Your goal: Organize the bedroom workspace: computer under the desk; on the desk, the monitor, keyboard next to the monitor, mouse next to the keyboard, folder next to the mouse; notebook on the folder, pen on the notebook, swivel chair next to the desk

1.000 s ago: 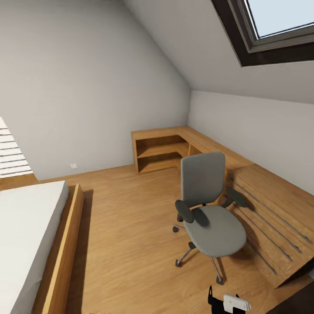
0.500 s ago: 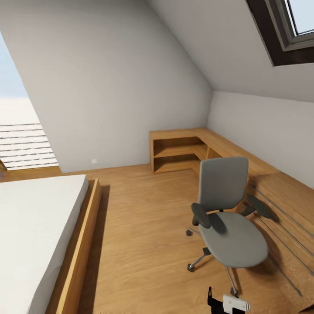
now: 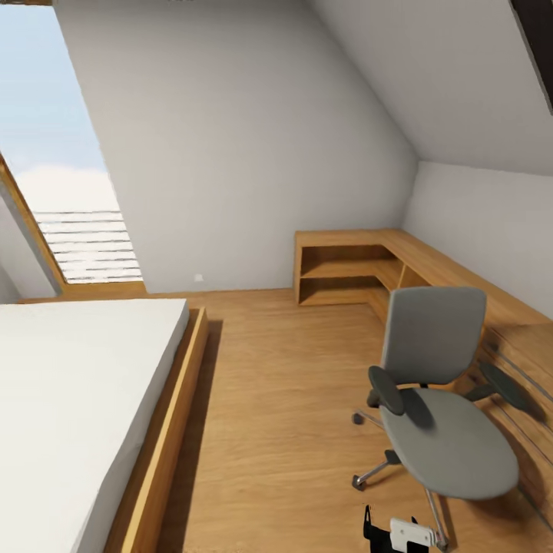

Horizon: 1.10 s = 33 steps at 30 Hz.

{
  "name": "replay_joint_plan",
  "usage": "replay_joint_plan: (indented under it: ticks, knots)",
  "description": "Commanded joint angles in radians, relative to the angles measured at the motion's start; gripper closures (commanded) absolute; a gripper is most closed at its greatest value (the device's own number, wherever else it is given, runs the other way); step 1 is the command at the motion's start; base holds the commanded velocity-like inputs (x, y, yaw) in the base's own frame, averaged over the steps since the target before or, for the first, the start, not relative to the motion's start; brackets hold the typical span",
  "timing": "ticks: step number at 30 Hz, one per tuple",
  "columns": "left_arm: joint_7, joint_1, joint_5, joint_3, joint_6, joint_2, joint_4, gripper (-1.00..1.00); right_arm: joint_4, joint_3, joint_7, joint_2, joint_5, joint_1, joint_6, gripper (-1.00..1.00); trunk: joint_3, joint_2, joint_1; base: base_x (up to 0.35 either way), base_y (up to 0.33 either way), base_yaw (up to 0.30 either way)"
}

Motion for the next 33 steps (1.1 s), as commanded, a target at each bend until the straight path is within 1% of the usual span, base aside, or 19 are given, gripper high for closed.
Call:
replay_joint_plan:
  ticks: [1,3,4,5,7,8,9,10,11,12,13,15,19,21,22,24,25,28,33]
  knots:
    - [0.008,-0.001,0.004,-0.018,-0.003,0.001,0.000,-1.00,0.002,0.009,-0.006,0.001,-0.002,-0.001,-0.002,-1.00,-0.002,-0.002,0.000,0.000,0.000,0.284]
    - [0.011,-0.001,0.003,-0.043,0.001,-0.002,-0.005,-1.00,0.002,0.010,-0.005,0.003,0.003,-0.001,-0.001,-1.00,-0.002,-0.002,0.000,0.000,0.000,0.284]
    - [0.013,-0.001,0.001,-0.052,0.031,-0.018,-0.047,-1.00,0.000,0.010,-0.006,0.006,0.011,-0.001,0.000,-1.00,-0.002,-0.002,0.000,0.000,0.000,0.284]
    - [0.013,-0.002,0.001,-0.053,0.045,-0.021,-0.062,-1.00,-0.002,0.009,-0.006,0.006,0.012,-0.001,0.000,-1.00,-0.002,-0.002,0.000,0.000,0.000,0.284]
    - [0.014,-0.002,0.000,-0.055,0.109,-0.026,-0.117,-1.00,-0.021,0.009,-0.006,0.008,0.013,-0.002,0.001,-1.00,-0.002,-0.002,0.000,0.000,0.000,0.284]
    - [0.016,-0.018,0.000,-0.055,0.250,-0.029,-0.203,-1.00,-0.077,0.008,-0.007,0.008,0.013,-0.002,0.003,-1.00,-0.002,-0.002,0.000,0.000,0.000,0.284]
    - [0.016,-0.039,0.000,-0.055,0.335,-0.029,-0.241,-1.00,-0.109,0.008,-0.007,0.008,0.013,-0.003,0.007,-1.00,-0.003,-0.002,0.000,0.000,0.000,0.283]
    - [0.016,-0.053,0.000,-0.055,0.379,-0.030,-0.256,-1.00,-0.123,0.008,-0.007,0.008,0.013,-0.004,0.011,-1.00,-0.003,-0.002,0.000,0.000,0.000,0.283]
    - [0.017,-0.085,0.001,-0.054,0.461,-0.032,-0.278,-1.00,-0.145,0.007,-0.007,0.008,0.013,-0.006,0.023,-1.00,-0.003,-0.002,0.000,0.000,0.000,0.282]
    - [0.016,-0.138,0.004,-0.053,0.540,-0.042,-0.288,-1.00,-0.162,0.006,-0.008,0.008,0.012,-0.016,0.056,-1.00,-0.004,-0.002,0.000,0.000,0.000,0.282]
    - [0.015,-0.193,0.007,-0.052,0.602,-0.054,-0.286,-1.00,-0.173,0.005,-0.008,0.008,0.010,-0.033,0.091,-1.00,-0.004,-0.002,0.000,0.000,0.000,0.281]
    - [0.012,-0.251,0.009,-0.051,0.654,-0.071,-0.265,-1.00,-0.182,0.004,-0.008,0.008,0.005,-0.061,0.125,-1.00,-0.005,-0.002,0.000,0.000,0.000,0.281]
    - [0.010,-0.294,0.007,-0.050,0.672,-0.083,-0.216,-1.00,-0.177,0.002,-0.005,0.008,-0.002,-0.085,0.149,-1.00,-0.008,-0.002,0.000,0.000,0.000,0.281]
    - [0.009,-0.304,0.004,-0.051,0.637,-0.086,-0.182,-1.00,-0.161,0.001,-0.003,0.008,-0.004,-0.091,0.152,-1.00,-0.009,-0.002,0.000,0.000,0.000,0.281]
    - [0.009,-0.308,0.002,-0.052,0.595,-0.087,-0.165,-1.00,-0.145,0.001,-0.001,0.008,-0.005,-0.093,0.153,-1.00,-0.009,-0.002,0.000,0.000,0.000,0.281]
    - [0.008,-0.310,0.002,-0.054,0.546,-0.088,-0.154,-1.00,-0.132,0.001,0.001,0.007,-0.006,-0.094,0.152,-1.00,-0.010,-0.002,0.000,0.000,0.000,0.281]
    - [0.008,-0.312,0.003,-0.057,0.502,-0.088,-0.147,-1.00,-0.122,0.002,0.003,0.006,-0.004,-0.095,0.151,-1.00,-0.011,-0.002,0.000,0.000,0.000,0.274]
    - [0.009,-0.314,0.003,-0.067,0.451,-0.090,-0.137,-1.00,-0.109,0.003,0.005,0.003,0.001,-0.096,0.149,-1.00,-0.012,-0.002,0.000,0.000,0.000,0.229]
    - [0.009,-0.315,0.004,-0.092,0.422,-0.093,-0.104,-1.00,-0.073,0.004,0.006,-0.002,0.003,-0.097,0.149,-1.00,-0.013,-0.002,0.000,0.107,0.000,0.070]
